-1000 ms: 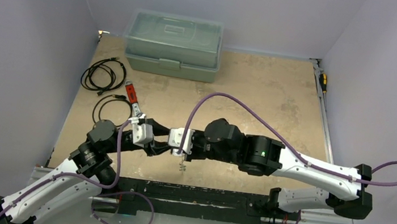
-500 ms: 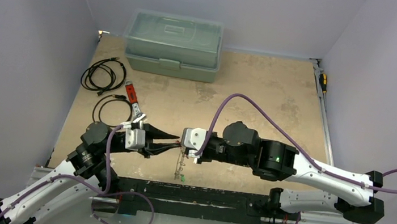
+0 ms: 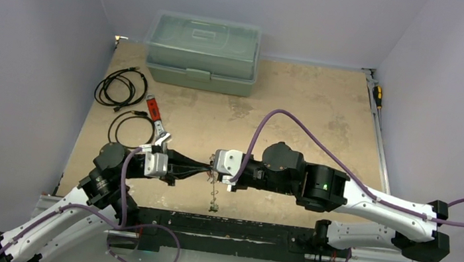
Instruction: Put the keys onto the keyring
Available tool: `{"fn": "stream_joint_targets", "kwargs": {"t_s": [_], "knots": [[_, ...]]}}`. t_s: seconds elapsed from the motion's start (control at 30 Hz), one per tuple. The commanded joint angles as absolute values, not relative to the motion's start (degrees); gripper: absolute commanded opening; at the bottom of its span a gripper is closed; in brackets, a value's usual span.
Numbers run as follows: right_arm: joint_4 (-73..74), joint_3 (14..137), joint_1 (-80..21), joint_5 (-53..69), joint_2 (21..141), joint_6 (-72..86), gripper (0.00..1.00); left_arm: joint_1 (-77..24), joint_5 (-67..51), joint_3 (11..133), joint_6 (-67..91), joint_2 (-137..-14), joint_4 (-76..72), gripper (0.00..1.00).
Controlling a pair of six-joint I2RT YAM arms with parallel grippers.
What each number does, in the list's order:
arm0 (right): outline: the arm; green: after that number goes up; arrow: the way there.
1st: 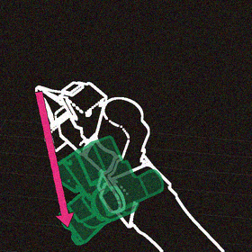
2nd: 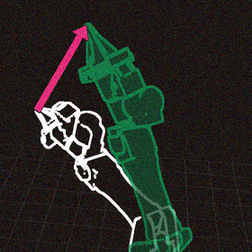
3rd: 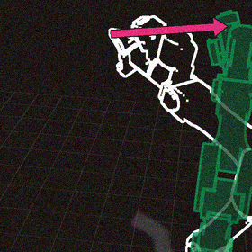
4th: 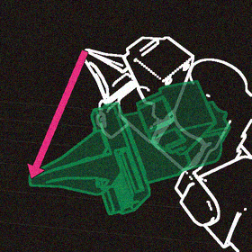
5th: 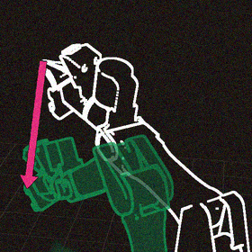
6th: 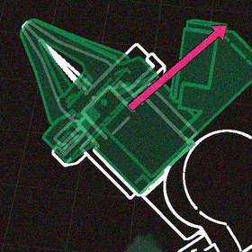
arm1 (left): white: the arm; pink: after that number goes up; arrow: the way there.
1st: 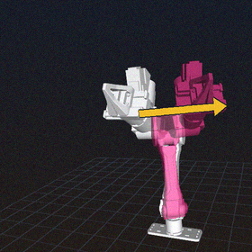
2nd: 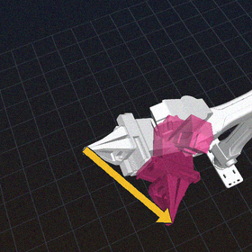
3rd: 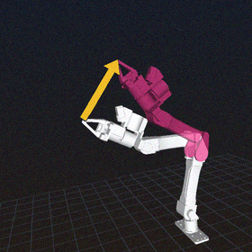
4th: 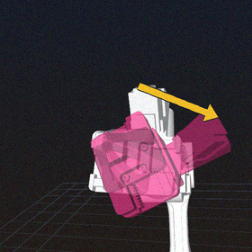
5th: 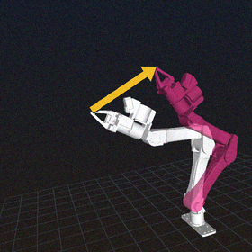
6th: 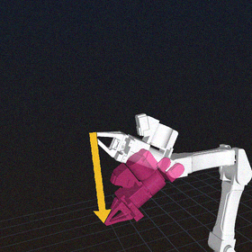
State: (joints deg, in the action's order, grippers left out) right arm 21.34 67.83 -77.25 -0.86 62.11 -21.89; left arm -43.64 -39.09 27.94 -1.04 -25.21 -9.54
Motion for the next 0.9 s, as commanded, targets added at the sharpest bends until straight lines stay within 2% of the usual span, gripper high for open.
{"fn": "stream_joint_targets", "kwargs": {"t_s": [0.0, 0.73, 0.77, 0.87], "knots": [[17.5, 68.0, -77.4, -0.2, 59.8, -21.2, 0.0, -43.9, -39.4, 29.1, -0.4, -25.3, -11.9, 0.0], [18.2, 66.5, -77.3, -1.8, 56.6, -20.6, 0.0, -43.9, -37.9, 29.1, -0.4, -25.4, -11.6, 0.0], [18.1, 66.5, -77.3, -1.8, 56.7, -20.6, 0.0, -43.9, -38.0, 29.1, -0.4, -25.4, -11.7, 0.04], [17.6, 66.5, -77.3, -1.3, 57.0, -20.8, 0.0, -43.9, -38.4, 29.0, -0.4, -25.2, -11.9, 0.27]]}}
